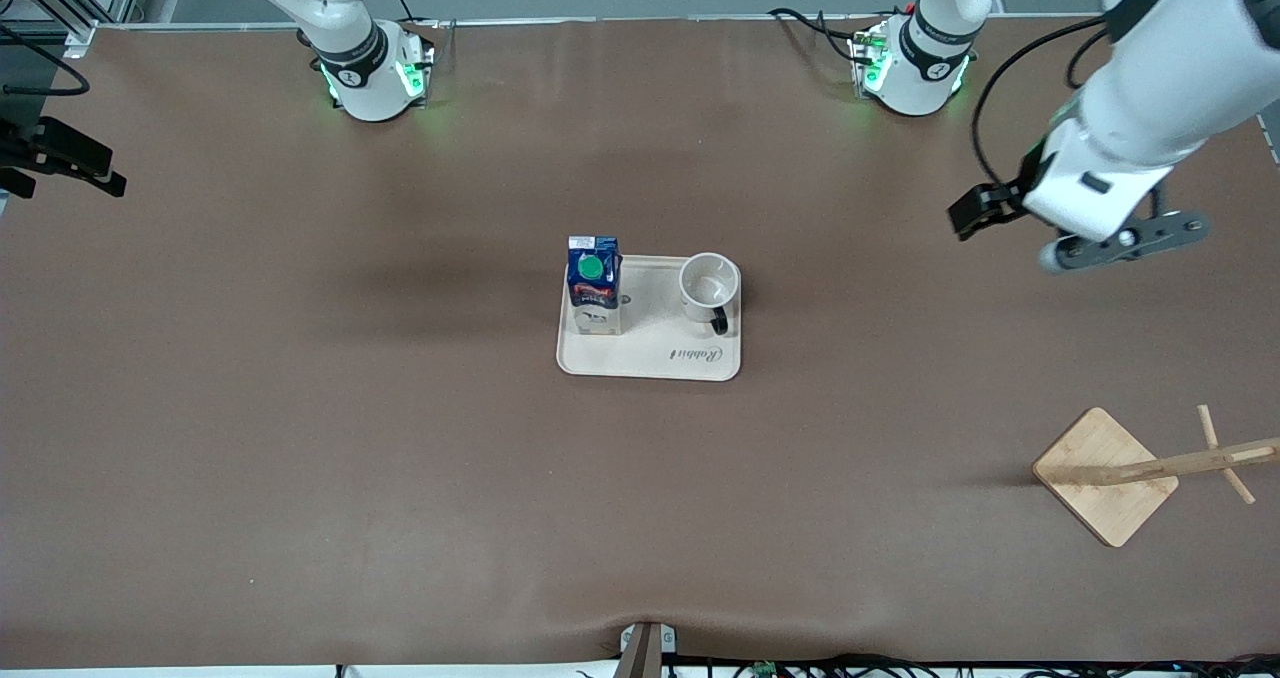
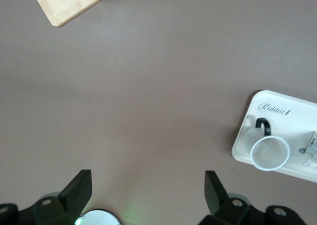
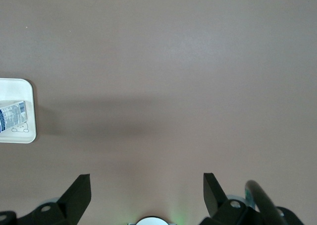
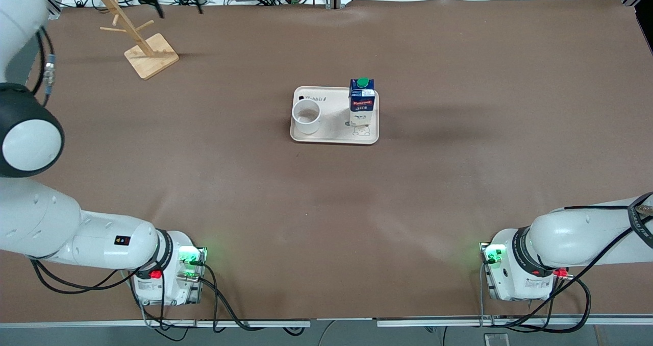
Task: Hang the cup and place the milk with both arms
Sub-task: 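Move the left gripper toward the white mug on the tray, then lower the left gripper into the mug rim and grasp it, then carry the mug with the left gripper toward the wooden mug tree, then hang the mug handle on a peg while the right gripper reaches milk, then grasp the milk carton with the right gripper while the left gripper releases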
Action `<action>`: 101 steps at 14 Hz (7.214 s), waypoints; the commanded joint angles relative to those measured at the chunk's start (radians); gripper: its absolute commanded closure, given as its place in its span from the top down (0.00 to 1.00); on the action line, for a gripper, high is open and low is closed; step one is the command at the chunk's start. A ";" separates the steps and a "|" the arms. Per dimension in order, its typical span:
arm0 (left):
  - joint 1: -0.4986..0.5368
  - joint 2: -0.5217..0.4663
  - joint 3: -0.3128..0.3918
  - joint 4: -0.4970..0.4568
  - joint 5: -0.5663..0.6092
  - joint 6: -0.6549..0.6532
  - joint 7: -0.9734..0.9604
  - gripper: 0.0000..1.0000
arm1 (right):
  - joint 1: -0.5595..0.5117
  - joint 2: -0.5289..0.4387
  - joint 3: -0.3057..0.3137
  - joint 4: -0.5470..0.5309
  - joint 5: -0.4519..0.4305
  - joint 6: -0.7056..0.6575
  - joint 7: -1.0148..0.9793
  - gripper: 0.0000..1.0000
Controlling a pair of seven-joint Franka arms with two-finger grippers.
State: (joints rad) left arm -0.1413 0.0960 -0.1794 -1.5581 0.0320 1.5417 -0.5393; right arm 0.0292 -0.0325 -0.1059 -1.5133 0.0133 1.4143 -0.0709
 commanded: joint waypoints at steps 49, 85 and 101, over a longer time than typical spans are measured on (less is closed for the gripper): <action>-0.101 0.025 -0.002 -0.315 0.147 0.600 -0.266 0.00 | 0.001 0.039 -0.004 0.004 0.001 -0.015 -0.014 1.00; 0.563 0.177 0.005 -0.089 -0.339 0.601 0.466 0.00 | 0.716 0.442 0.000 0.012 0.174 0.376 0.551 1.00; 0.615 0.214 0.005 -0.091 -0.374 0.601 0.479 0.96 | 0.764 0.516 0.000 0.001 0.192 0.446 0.637 1.00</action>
State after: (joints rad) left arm 0.4636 0.3074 -0.1663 -1.6580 -0.3195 2.1464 -0.0798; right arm 0.7775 0.4783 -0.0944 -1.5140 0.1878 1.8570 0.5478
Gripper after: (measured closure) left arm 0.797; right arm 0.000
